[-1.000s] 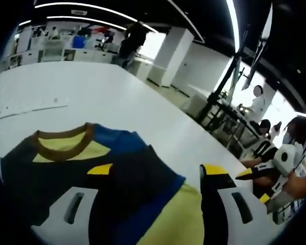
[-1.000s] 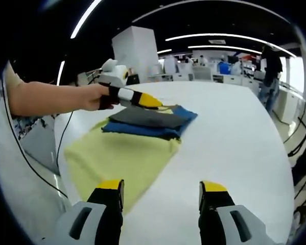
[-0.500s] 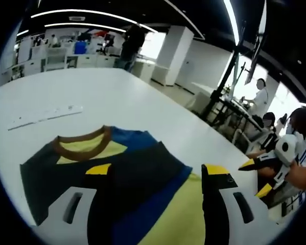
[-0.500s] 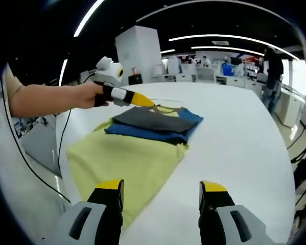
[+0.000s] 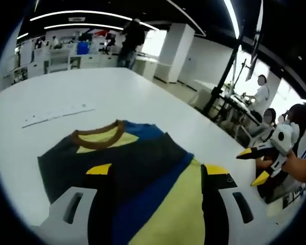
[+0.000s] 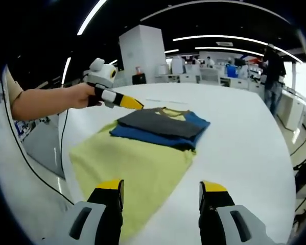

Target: Fold the garment on the visible template until the final outline fits inside the template.

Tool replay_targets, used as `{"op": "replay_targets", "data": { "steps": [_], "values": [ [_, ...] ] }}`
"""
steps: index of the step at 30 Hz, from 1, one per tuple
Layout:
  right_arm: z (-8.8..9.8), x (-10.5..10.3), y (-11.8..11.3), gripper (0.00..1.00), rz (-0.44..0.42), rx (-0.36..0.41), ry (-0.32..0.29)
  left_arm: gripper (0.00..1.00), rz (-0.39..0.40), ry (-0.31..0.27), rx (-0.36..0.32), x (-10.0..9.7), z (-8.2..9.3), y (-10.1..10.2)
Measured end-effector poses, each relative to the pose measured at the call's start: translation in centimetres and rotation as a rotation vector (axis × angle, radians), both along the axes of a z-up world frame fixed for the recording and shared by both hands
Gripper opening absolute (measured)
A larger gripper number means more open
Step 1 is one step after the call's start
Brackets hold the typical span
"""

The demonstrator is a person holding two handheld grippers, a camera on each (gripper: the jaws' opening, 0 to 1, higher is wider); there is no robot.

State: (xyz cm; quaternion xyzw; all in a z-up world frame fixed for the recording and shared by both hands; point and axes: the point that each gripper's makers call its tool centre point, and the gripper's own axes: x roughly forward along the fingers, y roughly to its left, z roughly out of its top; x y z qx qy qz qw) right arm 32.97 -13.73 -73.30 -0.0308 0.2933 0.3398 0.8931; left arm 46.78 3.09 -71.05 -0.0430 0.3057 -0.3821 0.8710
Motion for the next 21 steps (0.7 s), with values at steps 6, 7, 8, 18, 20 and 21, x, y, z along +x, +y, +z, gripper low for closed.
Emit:
{"op": "replay_targets", "data": {
  "steps": [6,7,8,18,20,21],
  "values": [
    [0.3,0.1,0.1,0.56,-0.003,0.002,-0.005,0.65,0.011,-0.008,-0.011,-0.7,0.8,1.5],
    [0.3,0.2,0.1,0.57,-0.003,0.002,-0.005,0.65,0.01,-0.007,-0.01,-0.8,0.8,1.6],
    [0.3,0.2,0.2,0.57,-0.005,0.005,-0.002,0.65,0.008,-0.006,-0.007,-1.0,0.8,1.7],
    [0.7,0.1,0.6,0.57,-0.005,0.012,-0.003,0.64,0.007,0.008,-0.023,-2.8,1.1,3.0],
    [0.7,0.1,0.6,0.57,-0.008,0.013,-0.002,0.64,0.008,0.006,-0.018,-3.1,1.2,3.5],
    [0.7,0.1,0.5,0.57,-0.009,0.012,-0.002,0.64,0.012,0.005,-0.02,-3.3,1.2,3.8]
  ]
}}
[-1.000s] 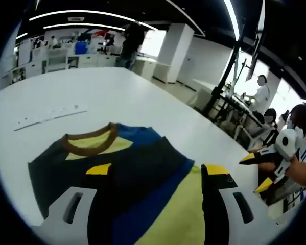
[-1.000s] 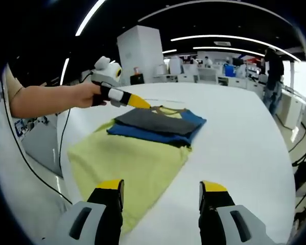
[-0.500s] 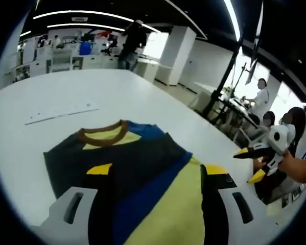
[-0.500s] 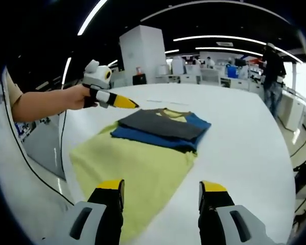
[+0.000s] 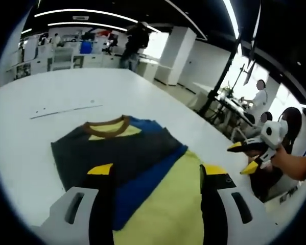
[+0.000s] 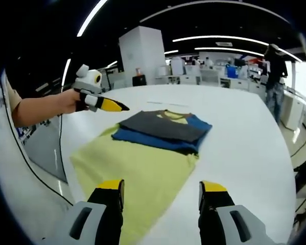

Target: Fold the garment on the visible template until the final outline fits inside the template.

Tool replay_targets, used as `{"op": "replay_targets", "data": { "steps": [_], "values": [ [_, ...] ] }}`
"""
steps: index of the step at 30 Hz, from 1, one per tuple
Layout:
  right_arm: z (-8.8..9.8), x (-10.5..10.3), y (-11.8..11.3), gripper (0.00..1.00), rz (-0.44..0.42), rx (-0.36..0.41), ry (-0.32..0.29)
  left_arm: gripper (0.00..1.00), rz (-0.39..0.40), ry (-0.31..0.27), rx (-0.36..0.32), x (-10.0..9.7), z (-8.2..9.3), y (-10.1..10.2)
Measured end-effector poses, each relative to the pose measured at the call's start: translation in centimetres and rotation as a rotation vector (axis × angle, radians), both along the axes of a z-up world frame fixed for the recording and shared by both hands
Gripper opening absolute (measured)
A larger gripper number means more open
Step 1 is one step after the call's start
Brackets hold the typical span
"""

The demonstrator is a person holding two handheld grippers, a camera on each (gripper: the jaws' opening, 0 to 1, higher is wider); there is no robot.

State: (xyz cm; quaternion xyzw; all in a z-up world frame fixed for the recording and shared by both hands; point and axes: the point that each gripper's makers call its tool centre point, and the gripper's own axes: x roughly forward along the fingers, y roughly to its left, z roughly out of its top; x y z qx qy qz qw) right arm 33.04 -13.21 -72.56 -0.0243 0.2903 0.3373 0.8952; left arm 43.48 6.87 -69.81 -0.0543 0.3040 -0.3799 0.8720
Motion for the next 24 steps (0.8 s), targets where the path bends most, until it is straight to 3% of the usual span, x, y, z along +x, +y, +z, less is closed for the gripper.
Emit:
{"op": "replay_targets", "data": {
  "steps": [10,24],
  "values": [
    [-0.1,0.0,0.3,0.57,0.002,0.001,0.003,0.63,0.025,0.009,-0.028,-1.8,0.4,1.8],
    [0.0,-0.1,1.2,0.57,0.015,0.007,0.004,0.61,0.059,0.014,-0.011,-4.1,-0.1,4.8]
  ]
}}
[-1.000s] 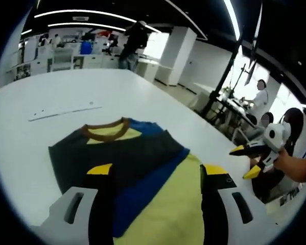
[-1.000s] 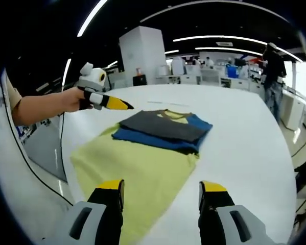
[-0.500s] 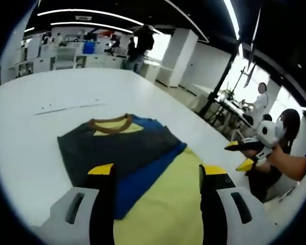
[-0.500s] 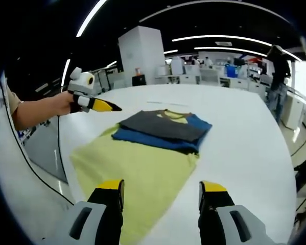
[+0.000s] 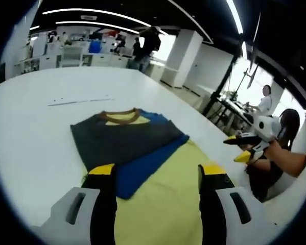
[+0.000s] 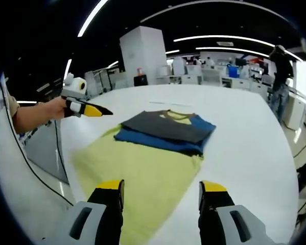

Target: Fold the garment on the visible template until the final outline fits inside the template.

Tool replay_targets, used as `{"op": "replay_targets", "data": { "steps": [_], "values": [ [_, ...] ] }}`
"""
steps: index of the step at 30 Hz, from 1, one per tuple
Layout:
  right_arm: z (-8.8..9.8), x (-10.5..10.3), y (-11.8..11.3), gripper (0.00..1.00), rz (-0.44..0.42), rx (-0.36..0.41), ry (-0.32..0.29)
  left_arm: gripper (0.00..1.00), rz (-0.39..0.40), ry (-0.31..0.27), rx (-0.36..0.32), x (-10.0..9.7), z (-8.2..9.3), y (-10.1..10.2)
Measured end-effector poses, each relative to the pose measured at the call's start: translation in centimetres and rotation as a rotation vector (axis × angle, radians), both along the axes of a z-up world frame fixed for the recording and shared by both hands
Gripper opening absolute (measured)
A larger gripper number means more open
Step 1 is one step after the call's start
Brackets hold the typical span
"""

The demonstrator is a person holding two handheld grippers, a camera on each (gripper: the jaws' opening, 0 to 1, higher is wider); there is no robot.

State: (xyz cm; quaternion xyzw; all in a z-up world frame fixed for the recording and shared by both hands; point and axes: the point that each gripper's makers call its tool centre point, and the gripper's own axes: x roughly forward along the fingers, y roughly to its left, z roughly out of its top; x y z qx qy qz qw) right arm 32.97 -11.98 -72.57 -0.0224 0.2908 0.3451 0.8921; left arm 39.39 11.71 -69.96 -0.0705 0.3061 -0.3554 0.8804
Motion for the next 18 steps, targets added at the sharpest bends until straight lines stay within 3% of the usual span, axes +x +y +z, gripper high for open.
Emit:
{"op": "replay_targets", "data": {
  "steps": [18],
  "values": [
    [-1.1,-0.8,0.9,0.56,0.024,-0.008,0.029,0.59,0.023,0.001,0.089,-3.2,-1.1,3.5]
  ]
}}
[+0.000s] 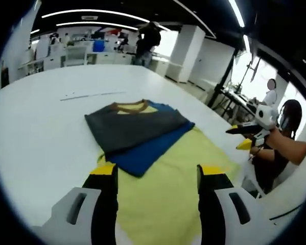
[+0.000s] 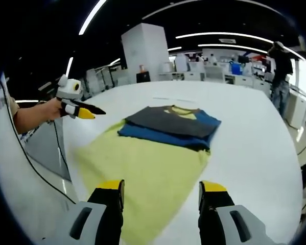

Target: Fold the garment on the visible template until the final outline fits inside the template.

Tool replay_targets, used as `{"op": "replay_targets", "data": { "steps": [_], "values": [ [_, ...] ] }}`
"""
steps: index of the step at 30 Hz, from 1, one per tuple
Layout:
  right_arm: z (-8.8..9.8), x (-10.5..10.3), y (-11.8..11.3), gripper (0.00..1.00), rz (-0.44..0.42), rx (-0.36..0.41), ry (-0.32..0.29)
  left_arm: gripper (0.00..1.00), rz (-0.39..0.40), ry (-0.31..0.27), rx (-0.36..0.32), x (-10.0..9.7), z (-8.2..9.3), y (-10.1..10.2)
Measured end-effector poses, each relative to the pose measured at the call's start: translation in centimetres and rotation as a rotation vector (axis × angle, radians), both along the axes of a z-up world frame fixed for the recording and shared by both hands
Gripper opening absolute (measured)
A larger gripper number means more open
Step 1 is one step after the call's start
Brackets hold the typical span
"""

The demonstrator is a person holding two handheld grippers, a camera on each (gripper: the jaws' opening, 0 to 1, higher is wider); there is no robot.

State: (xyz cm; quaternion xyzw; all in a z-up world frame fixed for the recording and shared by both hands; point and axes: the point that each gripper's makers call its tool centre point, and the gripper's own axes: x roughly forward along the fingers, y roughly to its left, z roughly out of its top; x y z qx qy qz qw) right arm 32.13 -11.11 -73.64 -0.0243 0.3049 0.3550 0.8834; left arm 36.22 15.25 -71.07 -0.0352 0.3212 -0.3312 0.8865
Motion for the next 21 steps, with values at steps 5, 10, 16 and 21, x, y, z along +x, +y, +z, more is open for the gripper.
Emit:
{"op": "replay_targets", "data": {
  "steps": [5,10,16,21],
  "values": [
    [-0.2,-0.1,0.3,0.57,0.01,-0.001,0.008,0.59,0.019,0.011,-0.002,-0.8,-0.2,1.0],
    [-0.2,0.0,0.4,0.57,0.008,0.002,0.008,0.59,0.038,0.014,0.01,-1.6,-0.4,2.1],
    [-0.4,-0.2,0.2,0.57,0.003,-0.002,0.015,0.58,0.05,0.036,0.014,-2.7,-1.1,3.1],
    [-0.9,-0.6,-0.1,0.56,-0.005,-0.007,0.028,0.57,0.066,0.049,0.025,-3.4,-1.5,4.1]
  ]
}}
